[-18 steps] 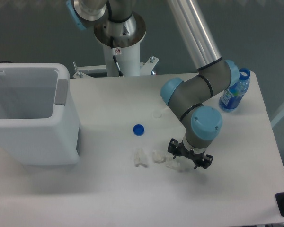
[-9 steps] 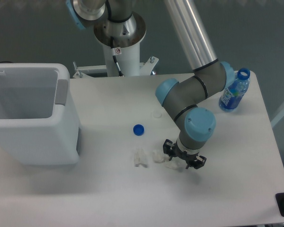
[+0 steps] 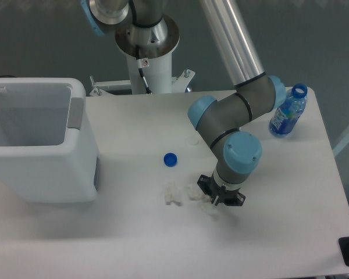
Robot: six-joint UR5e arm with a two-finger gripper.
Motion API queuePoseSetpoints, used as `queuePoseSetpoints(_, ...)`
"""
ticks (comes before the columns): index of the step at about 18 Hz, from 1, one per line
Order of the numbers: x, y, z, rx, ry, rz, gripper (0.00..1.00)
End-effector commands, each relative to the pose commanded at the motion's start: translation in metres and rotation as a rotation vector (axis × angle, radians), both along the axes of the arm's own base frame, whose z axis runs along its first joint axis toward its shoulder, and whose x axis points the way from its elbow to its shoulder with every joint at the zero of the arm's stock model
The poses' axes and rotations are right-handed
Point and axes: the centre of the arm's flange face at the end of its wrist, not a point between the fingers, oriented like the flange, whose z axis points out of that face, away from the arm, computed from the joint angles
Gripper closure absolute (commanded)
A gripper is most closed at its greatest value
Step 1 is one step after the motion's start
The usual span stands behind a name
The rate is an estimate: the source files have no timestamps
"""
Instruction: Pick up the paper ball
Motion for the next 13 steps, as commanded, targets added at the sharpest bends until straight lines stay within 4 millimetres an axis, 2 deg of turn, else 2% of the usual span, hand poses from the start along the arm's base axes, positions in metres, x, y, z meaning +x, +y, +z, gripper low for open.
queuePoseSetpoints(6, -0.002, -0.002, 0.008, 0.008, 0.007, 0.009, 1.0)
queuePoseSetpoints(7, -0.002, -0.002, 0.009, 0.009, 0.008, 0.014, 0.92)
queuePoseSetpoints(9, -0.003, 0.0, 0.012, 0.017, 0.006, 0.049, 0.43)
queuePoseSetpoints(10, -0.003, 0.001, 0.013, 0.019, 0.007, 0.07, 0.32)
queuePoseSetpoints(13, -0.004, 0.006, 0.015, 0.023, 0.006, 0.154, 0.14)
